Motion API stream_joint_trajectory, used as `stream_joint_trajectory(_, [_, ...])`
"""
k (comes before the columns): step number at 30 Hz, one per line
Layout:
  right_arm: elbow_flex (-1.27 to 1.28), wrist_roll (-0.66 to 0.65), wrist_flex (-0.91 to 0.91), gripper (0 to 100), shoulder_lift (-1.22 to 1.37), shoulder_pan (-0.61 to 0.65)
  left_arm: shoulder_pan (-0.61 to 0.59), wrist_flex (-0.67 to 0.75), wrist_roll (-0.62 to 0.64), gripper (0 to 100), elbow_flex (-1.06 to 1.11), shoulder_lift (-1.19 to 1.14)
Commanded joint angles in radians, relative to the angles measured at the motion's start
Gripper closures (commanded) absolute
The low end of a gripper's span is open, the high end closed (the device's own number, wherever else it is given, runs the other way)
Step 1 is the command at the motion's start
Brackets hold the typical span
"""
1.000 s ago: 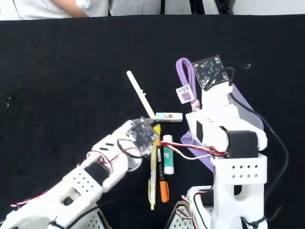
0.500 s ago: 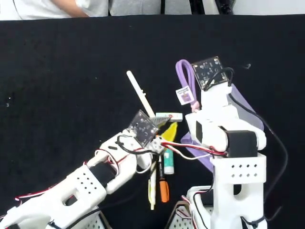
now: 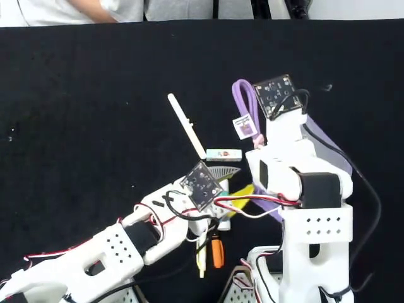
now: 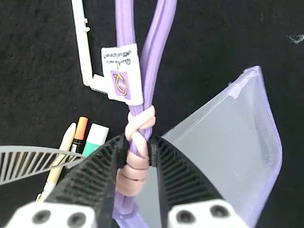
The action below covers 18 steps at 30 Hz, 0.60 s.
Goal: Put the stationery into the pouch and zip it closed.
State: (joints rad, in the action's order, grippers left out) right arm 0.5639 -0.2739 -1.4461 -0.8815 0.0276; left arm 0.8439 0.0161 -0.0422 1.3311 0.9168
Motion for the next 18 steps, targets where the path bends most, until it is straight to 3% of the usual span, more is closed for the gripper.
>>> stream_joint_trajectory(1, [-0.008,-0.008,0.006,98.8,-0.03,0.002,0.012,-0.048,-0.014,83,-0.021,0.018])
stream_joint_trajectory(7, [-0.007,-0.008,0.006,98.8,-0.03,0.002,0.015,-0.186,-0.015,83,-0.065,0.023])
stream_joint_trajectory(14, [-0.005,-0.008,0.006,98.8,-0.03,0.002,0.01,-0.176,-0.015,83,-0.074,0.023])
stream_joint_trajectory(18, [-0.005,-0.008,0.006,98.8,-0.03,0.002,0.008,-0.095,-0.015,83,-0.064,0.02])
